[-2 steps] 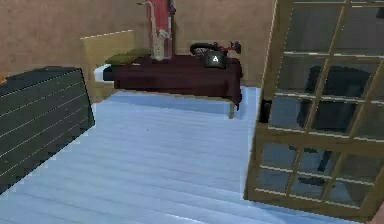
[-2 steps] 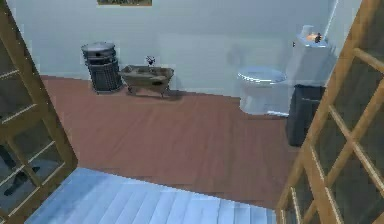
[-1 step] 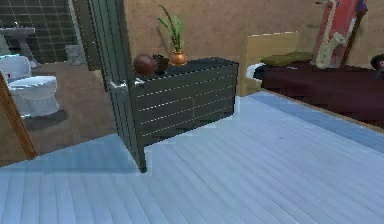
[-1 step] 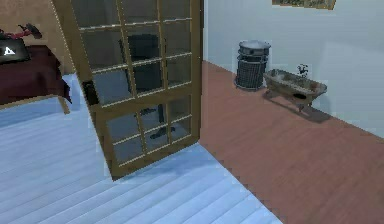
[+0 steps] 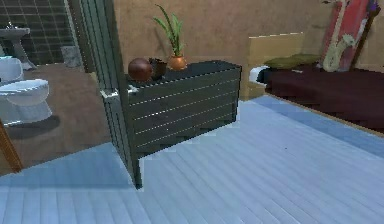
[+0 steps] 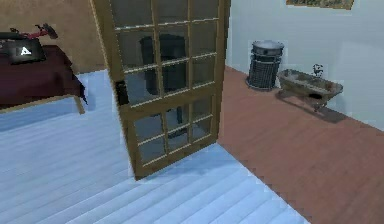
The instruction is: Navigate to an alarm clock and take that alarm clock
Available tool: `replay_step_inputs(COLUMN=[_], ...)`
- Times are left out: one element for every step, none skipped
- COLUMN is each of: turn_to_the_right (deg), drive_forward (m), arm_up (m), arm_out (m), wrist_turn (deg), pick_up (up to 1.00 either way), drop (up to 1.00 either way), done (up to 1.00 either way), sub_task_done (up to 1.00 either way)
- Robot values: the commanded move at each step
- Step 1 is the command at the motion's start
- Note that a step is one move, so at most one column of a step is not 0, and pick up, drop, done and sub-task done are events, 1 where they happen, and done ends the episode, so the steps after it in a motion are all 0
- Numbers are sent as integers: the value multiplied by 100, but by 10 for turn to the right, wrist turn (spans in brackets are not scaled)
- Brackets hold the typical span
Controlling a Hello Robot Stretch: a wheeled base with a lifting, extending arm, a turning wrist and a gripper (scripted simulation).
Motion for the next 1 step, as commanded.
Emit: replay_step_inputs(turn_to_the_right=[-90], drive_forward=[0], arm_up=[0], arm_out=[0], wrist_turn=[0], pick_up=[0], drop=[0], done=[0], sub_task_done=[0])
